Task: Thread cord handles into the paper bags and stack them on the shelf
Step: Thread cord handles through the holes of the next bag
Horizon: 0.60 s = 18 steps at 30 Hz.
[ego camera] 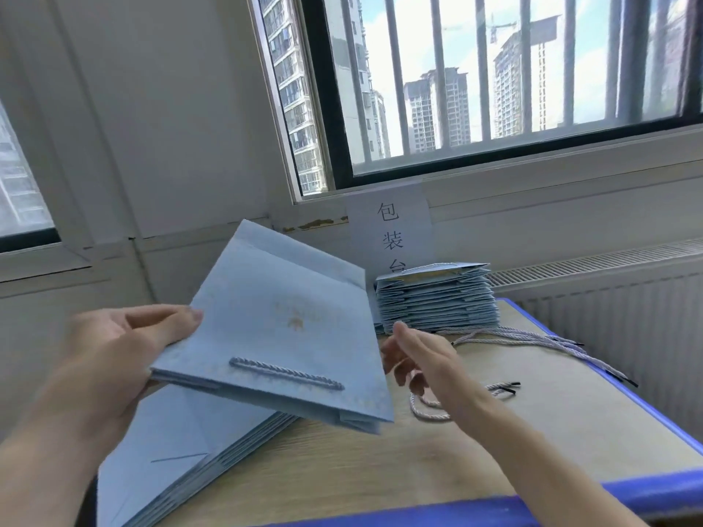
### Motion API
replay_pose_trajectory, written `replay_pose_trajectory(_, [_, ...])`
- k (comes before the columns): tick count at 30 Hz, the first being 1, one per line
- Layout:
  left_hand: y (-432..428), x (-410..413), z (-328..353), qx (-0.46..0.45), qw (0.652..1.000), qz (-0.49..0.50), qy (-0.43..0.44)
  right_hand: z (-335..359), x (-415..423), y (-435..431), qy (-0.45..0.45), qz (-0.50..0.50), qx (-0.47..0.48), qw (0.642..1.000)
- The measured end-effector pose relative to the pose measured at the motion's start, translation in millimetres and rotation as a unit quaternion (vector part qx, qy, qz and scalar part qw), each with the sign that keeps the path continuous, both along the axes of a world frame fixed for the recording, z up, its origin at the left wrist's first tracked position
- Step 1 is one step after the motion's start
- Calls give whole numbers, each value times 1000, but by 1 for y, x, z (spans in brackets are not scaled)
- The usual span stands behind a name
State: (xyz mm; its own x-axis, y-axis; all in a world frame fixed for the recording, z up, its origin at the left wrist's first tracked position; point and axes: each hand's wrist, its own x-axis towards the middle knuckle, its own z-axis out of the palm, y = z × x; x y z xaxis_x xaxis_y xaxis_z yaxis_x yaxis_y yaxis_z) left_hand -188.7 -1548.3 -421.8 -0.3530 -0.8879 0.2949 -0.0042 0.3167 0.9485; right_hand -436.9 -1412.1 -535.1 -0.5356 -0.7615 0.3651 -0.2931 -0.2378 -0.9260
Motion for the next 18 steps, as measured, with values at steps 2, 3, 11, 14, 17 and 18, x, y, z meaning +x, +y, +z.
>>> replay_pose_trajectory(2, [4, 1, -20, 15, 999, -9, 38, 6, 3, 1, -75, 40, 31, 996])
replay_pose_trajectory(3, [3, 0, -29, 23, 998, -10, 54, 8, 6, 2, -87, 42, 53, 994])
replay_pose_trajectory(11, [-11, -13, -63, 95, 990, -31, 103, 15, 14, 6, -75, -23, 196, 978])
replay_pose_trajectory(14, [-13, -16, -62, 97, 991, -85, 27, 22, 9, 8, -63, -23, 138, 988])
replay_pose_trajectory(17, [-17, -18, -67, 68, 989, -113, -72, 27, 0, 3, -47, -42, 126, 990])
replay_pose_trajectory(18, [-19, -20, -68, 60, 989, -110, -81, 28, -2, -1, -32, -50, 136, 989])
